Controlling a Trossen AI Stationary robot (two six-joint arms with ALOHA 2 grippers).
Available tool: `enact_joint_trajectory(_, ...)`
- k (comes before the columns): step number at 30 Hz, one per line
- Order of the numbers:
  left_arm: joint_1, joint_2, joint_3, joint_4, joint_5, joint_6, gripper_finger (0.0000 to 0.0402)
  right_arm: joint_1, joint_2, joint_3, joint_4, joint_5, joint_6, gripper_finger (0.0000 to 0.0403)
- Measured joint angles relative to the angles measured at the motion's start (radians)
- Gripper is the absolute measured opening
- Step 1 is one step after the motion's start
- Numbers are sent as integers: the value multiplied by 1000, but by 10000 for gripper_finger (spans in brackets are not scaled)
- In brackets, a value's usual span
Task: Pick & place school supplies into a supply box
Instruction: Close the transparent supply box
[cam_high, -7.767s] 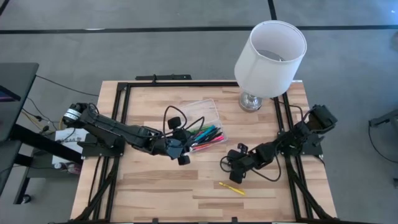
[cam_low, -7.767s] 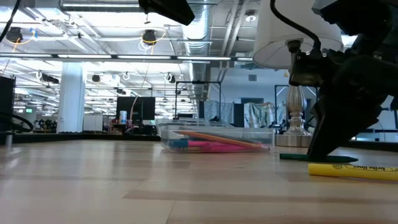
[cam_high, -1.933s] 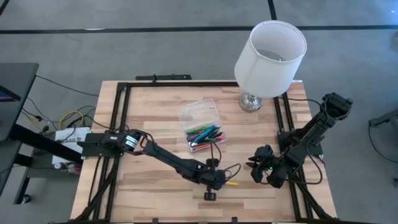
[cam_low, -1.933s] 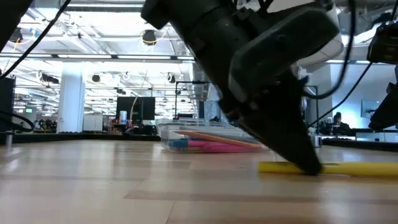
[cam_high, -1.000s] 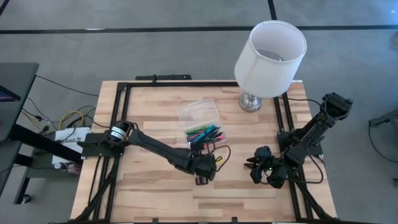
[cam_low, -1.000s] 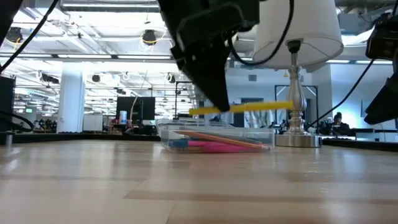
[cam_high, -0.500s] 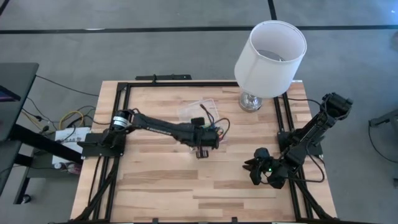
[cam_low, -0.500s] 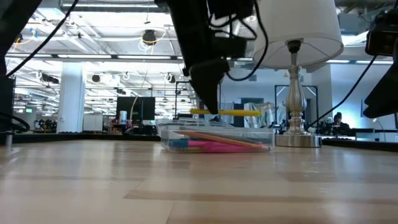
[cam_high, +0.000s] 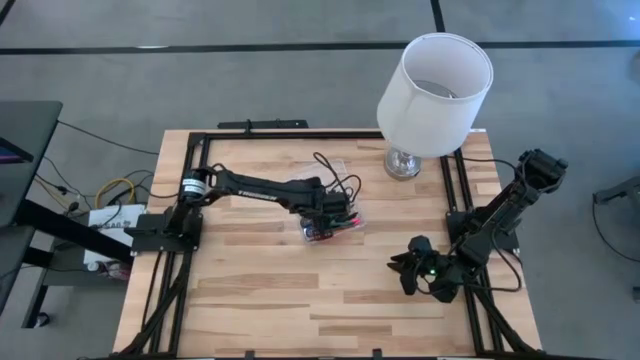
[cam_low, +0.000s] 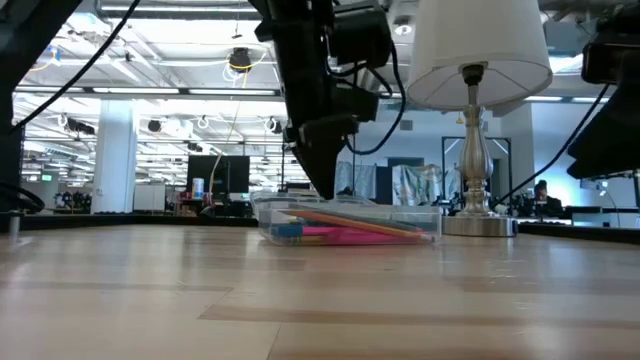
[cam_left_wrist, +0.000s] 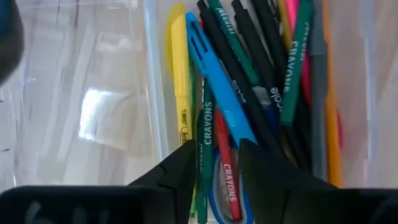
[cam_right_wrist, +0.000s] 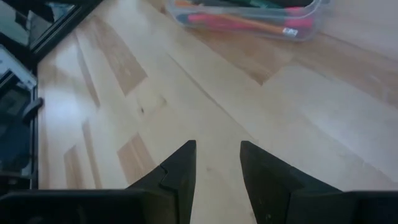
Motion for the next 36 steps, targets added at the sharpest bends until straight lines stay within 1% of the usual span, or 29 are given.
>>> enact_joint_trajectory(3,0,-20,0,-3,26,13,131,-30,0,0,4,5,0,117)
enact_joint_trajectory(6,0,-65,0,-23,20,16,138,-70,0,0,35,18,-30,117)
enact_joint_trajectory(8,0,-104,-2,-42,-2,28,138,-102,0,0,82,18,-91,117)
enact_joint_trajectory(10,2,-150,-17,-52,-51,57,136,-134,0,0,145,17,-168,117)
enact_joint_trajectory(12,14,-203,-52,-37,-89,92,132,-167,0,0,211,15,-248,117)
enact_joint_trajectory(15,57,-280,-132,2,-91,110,127,-215,0,0,288,5,-346,117)
enact_joint_trajectory(21,179,-419,-339,127,23,119,116,-299,0,0,355,-60,-426,117)
enact_joint_trajectory(23,221,-457,-393,170,58,123,114,-322,0,0,356,-67,-426,117)
enact_joint_trajectory(26,280,-497,-450,237,82,140,113,-347,0,0,362,-67,-421,117)
enact_joint_trajectory(29,344,-522,-479,281,105,163,113,-369,0,0,366,-68,-410,117)
enact_joint_trajectory(32,420,-530,-483,346,157,161,113,-389,1,0,361,-70,-368,117)
enact_joint_trajectory(36,519,-505,-483,416,204,56,113,-420,38,0,352,-71,-270,117)
